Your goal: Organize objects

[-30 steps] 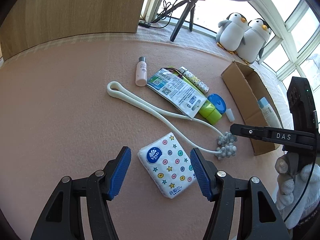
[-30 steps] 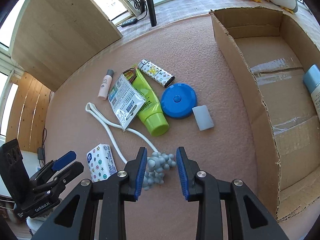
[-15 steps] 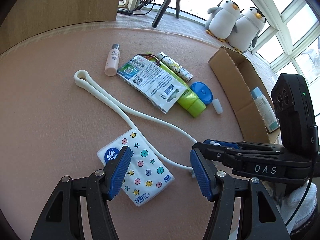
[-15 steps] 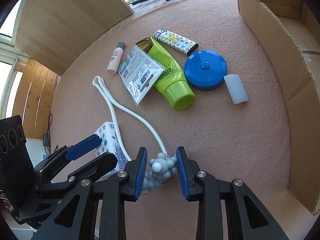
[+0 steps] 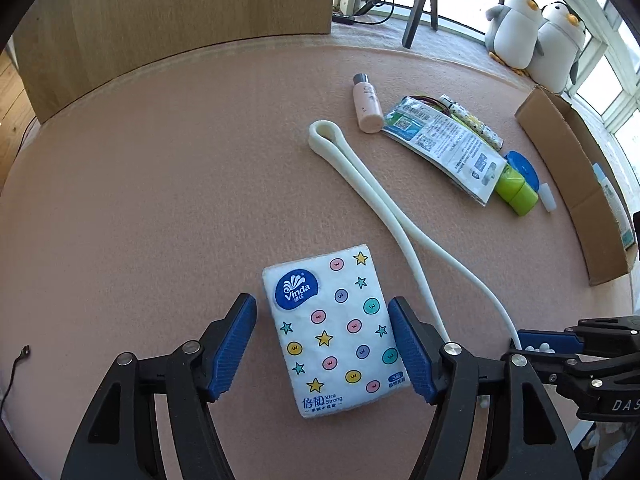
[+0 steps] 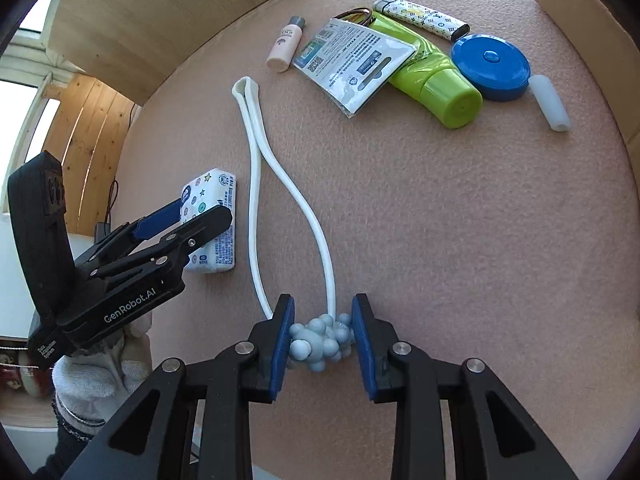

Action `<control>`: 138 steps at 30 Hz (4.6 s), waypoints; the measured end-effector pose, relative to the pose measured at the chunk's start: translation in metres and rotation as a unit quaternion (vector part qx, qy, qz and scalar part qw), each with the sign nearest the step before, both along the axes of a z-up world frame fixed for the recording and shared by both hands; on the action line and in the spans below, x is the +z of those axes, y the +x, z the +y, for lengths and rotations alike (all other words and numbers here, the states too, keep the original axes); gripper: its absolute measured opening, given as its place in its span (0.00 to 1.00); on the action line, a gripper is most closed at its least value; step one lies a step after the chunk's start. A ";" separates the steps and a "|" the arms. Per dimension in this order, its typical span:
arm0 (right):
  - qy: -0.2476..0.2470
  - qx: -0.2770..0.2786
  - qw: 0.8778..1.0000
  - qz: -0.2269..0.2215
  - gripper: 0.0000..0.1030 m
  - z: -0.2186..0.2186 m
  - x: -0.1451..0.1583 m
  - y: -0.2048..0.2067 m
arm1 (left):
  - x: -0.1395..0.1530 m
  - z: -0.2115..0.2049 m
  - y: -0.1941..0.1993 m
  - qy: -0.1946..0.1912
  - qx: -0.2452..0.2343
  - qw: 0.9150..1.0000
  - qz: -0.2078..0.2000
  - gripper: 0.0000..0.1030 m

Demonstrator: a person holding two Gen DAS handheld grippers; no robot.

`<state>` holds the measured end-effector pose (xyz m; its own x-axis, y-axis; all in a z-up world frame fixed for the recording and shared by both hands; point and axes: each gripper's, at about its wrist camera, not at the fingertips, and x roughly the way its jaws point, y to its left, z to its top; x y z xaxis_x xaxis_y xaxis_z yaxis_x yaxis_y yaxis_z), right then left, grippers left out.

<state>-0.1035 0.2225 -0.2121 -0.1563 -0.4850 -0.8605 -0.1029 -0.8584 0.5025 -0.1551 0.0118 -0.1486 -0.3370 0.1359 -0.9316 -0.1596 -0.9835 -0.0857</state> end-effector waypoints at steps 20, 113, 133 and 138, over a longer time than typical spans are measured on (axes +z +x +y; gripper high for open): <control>0.054 0.053 0.996 0.043 0.36 -0.013 0.013 -0.022 | 0.029 0.000 0.035 0.085 0.007 0.996 0.008 0.66; 0.119 -0.088 0.974 0.171 0.40 0.173 0.116 -0.023 | 0.072 0.147 0.015 0.138 -0.067 0.988 0.036 0.43; 0.081 -0.020 0.993 0.089 0.38 0.041 0.038 -0.202 | 0.063 -0.046 0.042 0.145 0.067 0.987 0.031 0.44; 0.083 -0.023 0.994 0.063 0.30 0.032 0.016 -0.217 | 0.059 -0.062 0.042 0.145 0.077 0.986 0.027 0.44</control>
